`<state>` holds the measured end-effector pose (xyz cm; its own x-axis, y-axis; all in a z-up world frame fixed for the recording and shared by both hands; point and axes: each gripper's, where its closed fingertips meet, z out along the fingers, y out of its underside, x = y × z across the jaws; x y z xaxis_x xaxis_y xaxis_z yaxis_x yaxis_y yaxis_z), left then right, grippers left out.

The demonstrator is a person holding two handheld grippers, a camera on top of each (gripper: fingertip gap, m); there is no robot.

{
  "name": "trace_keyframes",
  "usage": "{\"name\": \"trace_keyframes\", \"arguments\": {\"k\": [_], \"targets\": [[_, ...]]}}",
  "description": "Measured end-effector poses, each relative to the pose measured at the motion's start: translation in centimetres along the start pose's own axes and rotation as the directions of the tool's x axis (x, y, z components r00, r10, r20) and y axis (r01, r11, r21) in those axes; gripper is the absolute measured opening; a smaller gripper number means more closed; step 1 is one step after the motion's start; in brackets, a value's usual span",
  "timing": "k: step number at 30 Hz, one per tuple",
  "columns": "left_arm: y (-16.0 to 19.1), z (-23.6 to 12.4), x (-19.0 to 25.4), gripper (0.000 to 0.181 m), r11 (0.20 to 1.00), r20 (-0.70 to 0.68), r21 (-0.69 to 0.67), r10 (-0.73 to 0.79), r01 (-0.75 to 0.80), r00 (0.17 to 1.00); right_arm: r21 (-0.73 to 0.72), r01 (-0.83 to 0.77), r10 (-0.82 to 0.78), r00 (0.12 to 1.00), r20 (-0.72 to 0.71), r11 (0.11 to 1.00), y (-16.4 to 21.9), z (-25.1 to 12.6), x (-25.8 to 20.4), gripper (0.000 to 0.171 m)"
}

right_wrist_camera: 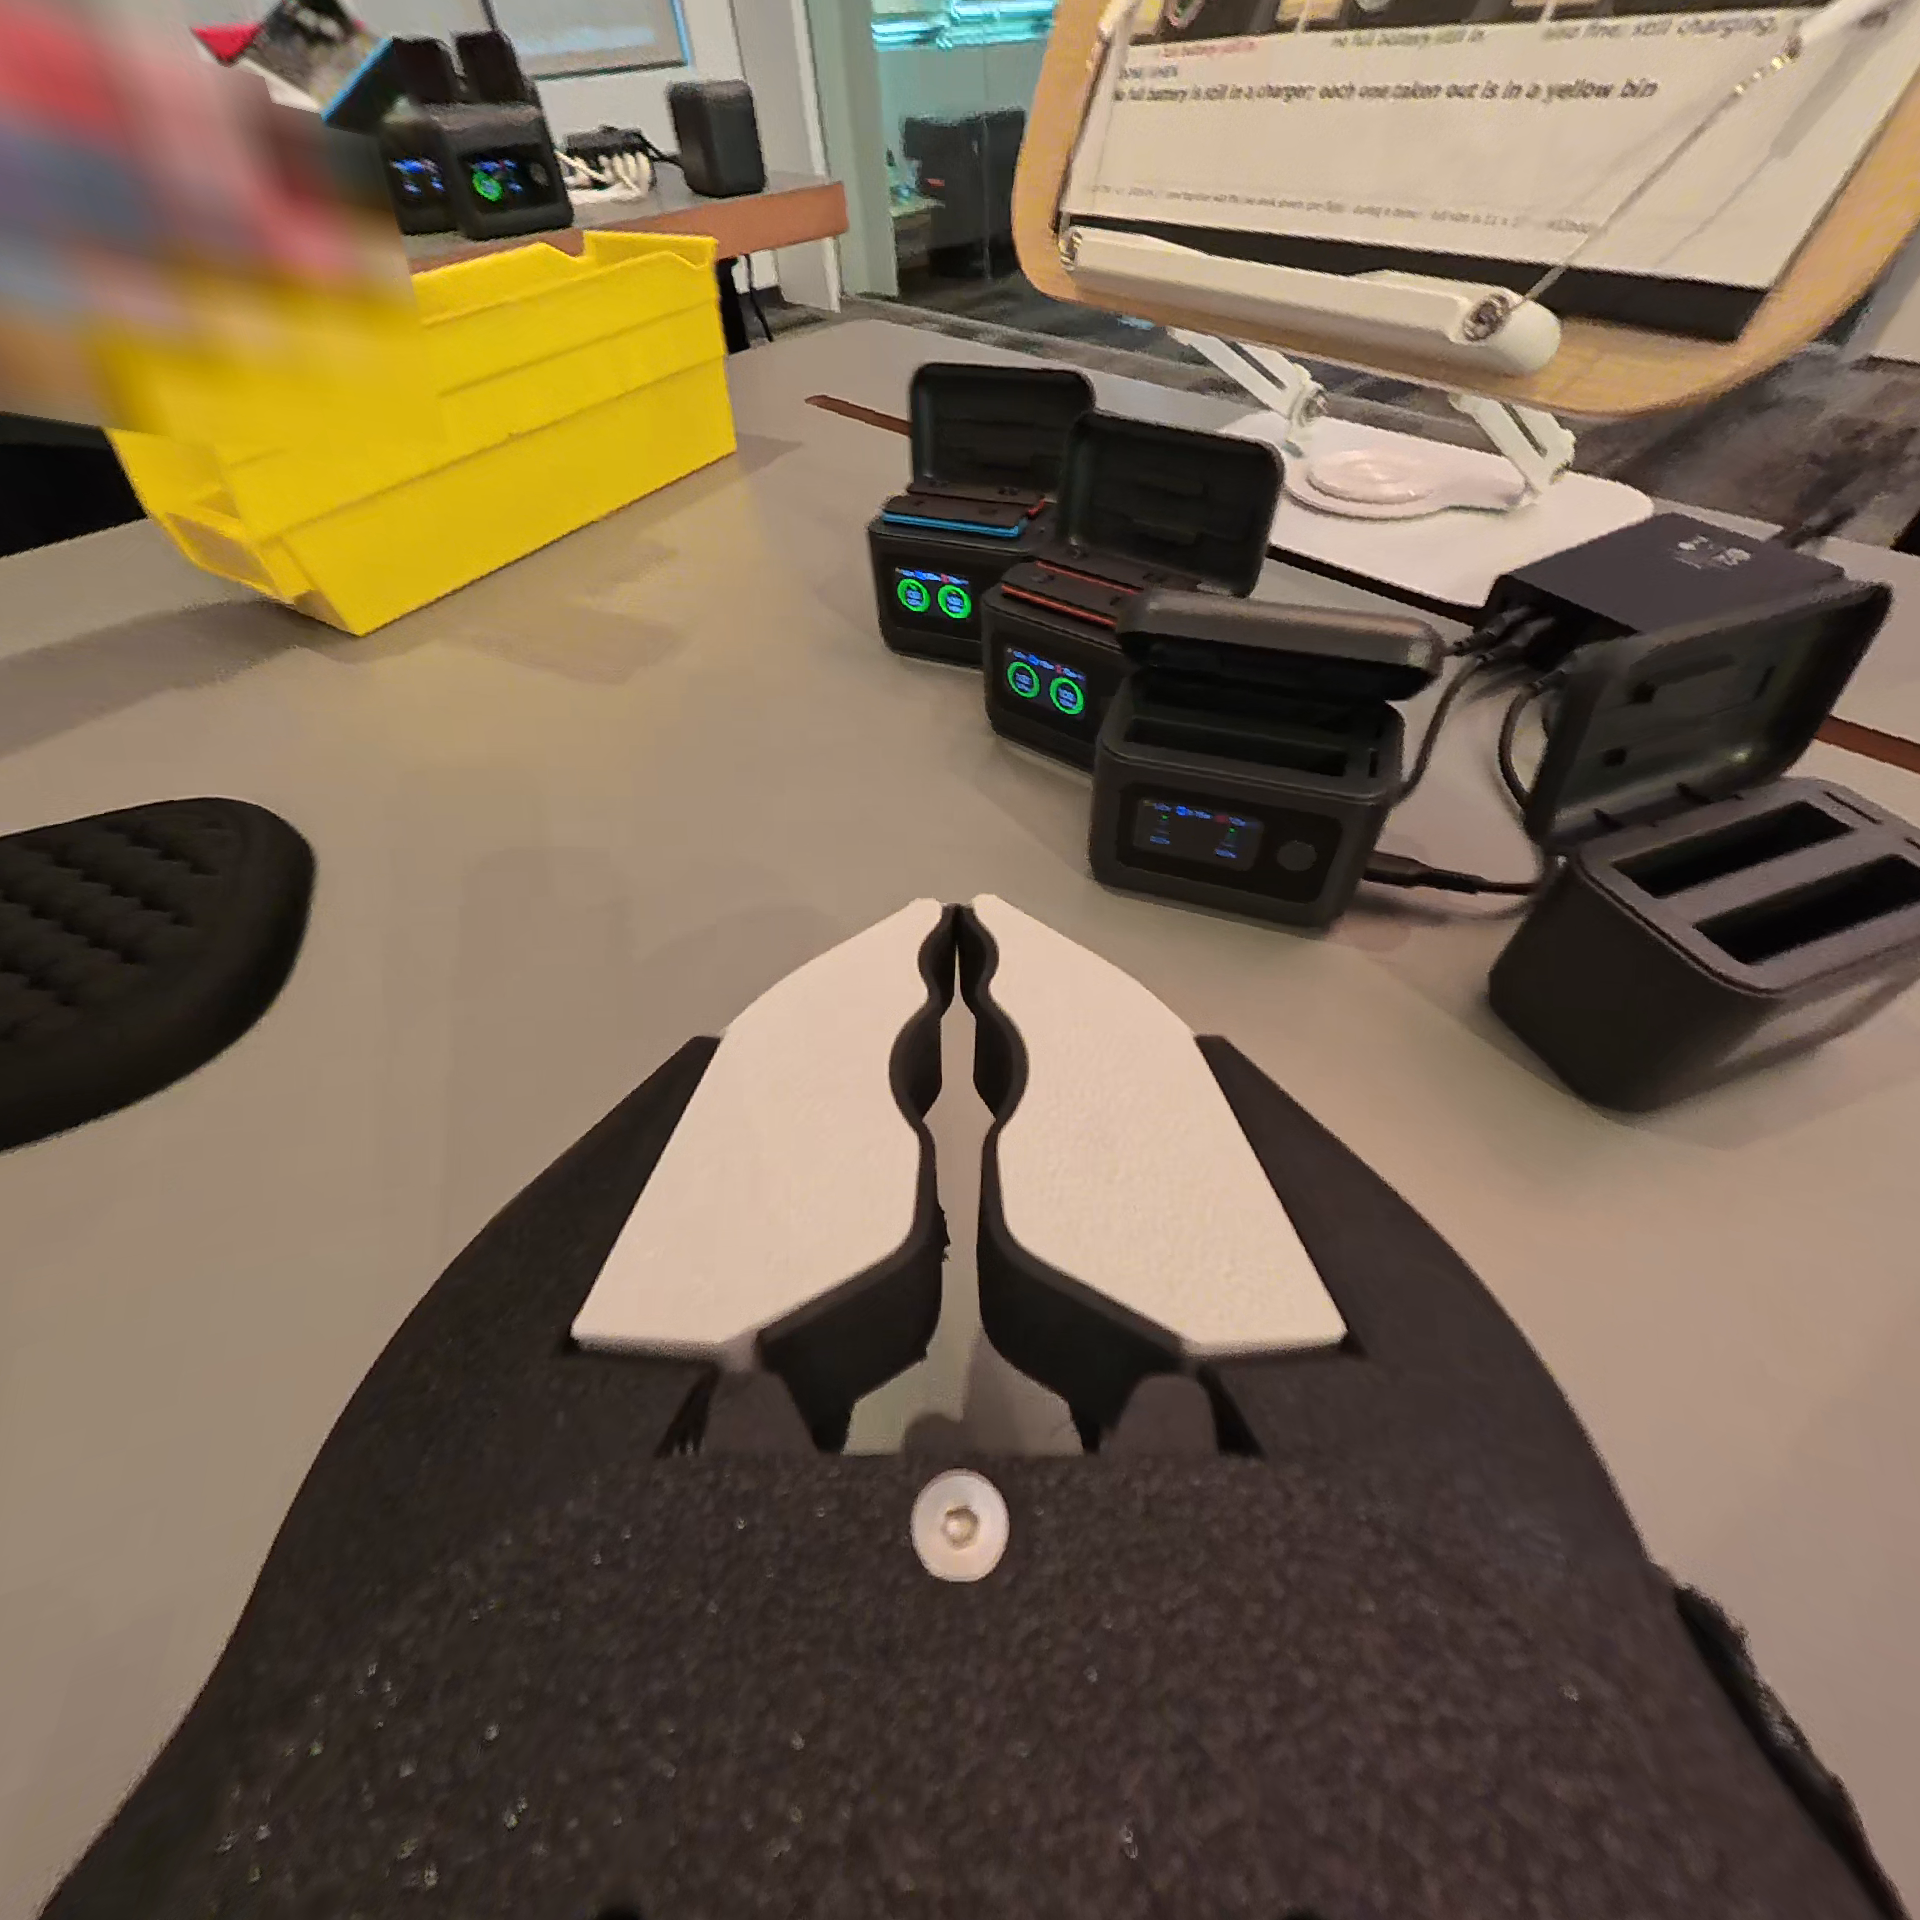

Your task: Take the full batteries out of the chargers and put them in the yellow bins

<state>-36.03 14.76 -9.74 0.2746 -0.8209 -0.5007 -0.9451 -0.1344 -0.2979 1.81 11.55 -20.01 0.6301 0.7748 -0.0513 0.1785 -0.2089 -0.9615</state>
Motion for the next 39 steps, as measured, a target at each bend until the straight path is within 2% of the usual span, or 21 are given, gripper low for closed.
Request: {"name": "trace_keyframes", "arguments": {"k": [1,6,10,13,16,19,22,23,25,26,29,31,34,39], "targets": [[-2.1,-0.6,0.6,0.054,0.997,0.050,0.071,0.022,-0.026,0.998,0.015,0.002,-0.002,1.000,0.025,1.000,-0.3,0.0,-0.5,0.000],[-12.3,-1.8,5.1,0.055,0.923,0.243,0.358,0.053,-0.140,0.969,0.099,-0.030,0.014,0.988,0.156,0.995,-1.9,-0.3,-3.1,0.008],[-19.4,-1.0,9.3,0.054,0.822,0.253,0.554,-0.013,-0.134,0.967,0.171,-0.019,-0.017,0.978,0.207,0.985,-3.3,-0.9,-4.6,0.015],[-24.1,0.1,12.9,0.054,0.716,0.129,0.695,-0.038,-0.063,0.991,0.234,-0.052,-0.013,0.964,0.267,0.971,-4.6,-1.7,-5.6,0.019],[-28.1,1.0,16.4,0.054,0.574,-0.104,0.812,-0.028,0.101,0.994,0.290,-0.129,0.016,0.932,0.363,0.948,-5.9,-2.8,-6.3,0.023],[-30.8,0.4,19.1,0.054,0.385,-0.381,0.859,0.037,0.339,0.924,0.320,-0.224,0.047,0.878,0.477,0.921,-6.9,-4.2,-6.6,0.028],[-31.6,-1.0,20.4,0.054,0.214,-0.563,0.821,0.138,0.530,0.815,0.256,-0.336,0.109,0.771,0.627,0.906,-7.0,-5.1,-7.2,0.036],[-31.6,-1.2,20.6,0.054,0.182,-0.604,0.795,0.157,0.578,0.781,0.223,-0.369,0.130,0.727,0.674,0.902,-6.9,-5.4,-7.6,0.041],[-31.3,-1.0,21.2,0.054,0.173,-0.663,0.749,0.189,0.640,0.725,0.195,-0.399,0.135,0.664,0.735,0.896,-7.0,-5.8,-8.5,0.045],[-31.1,-1.0,21.7,0.054,0.176,-0.688,0.726,0.216,0.665,0.693,0.212,-0.382,0.114,0.673,0.731,0.899,-7.1,-5.8,-8.7,0.047],[-30.2,-0.5,23.5,0.054,0.249,-0.744,0.665,0.291,0.704,0.601,0.316,-0.219,-0.041,0.762,0.647,0.923,-7.0,-5.9,-9.4,0.047],[-29.6,-0.5,24.1,0.053,0.288,-0.782,0.616,0.336,0.733,0.525,0.348,-0.118,-0.135,0.771,0.623,0.930,-6.8,-6.3,-10.3,0.047],[-28.8,-0.4,25.4,0.053,0.374,-0.826,0.543,0.400,0.752,0.397,0.359,-0.013,-0.236,0.732,0.639,0.933,-6.1,-6.9,-12.2,0.045],[-28.0,-1.2,27.6,0.054,0.447,-0.829,0.509,0.486,0.736,0.278,0.350,0.078,-0.318,0.630,0.708,0.934,-4.6,-7.8,-15.3,0.031]]}}
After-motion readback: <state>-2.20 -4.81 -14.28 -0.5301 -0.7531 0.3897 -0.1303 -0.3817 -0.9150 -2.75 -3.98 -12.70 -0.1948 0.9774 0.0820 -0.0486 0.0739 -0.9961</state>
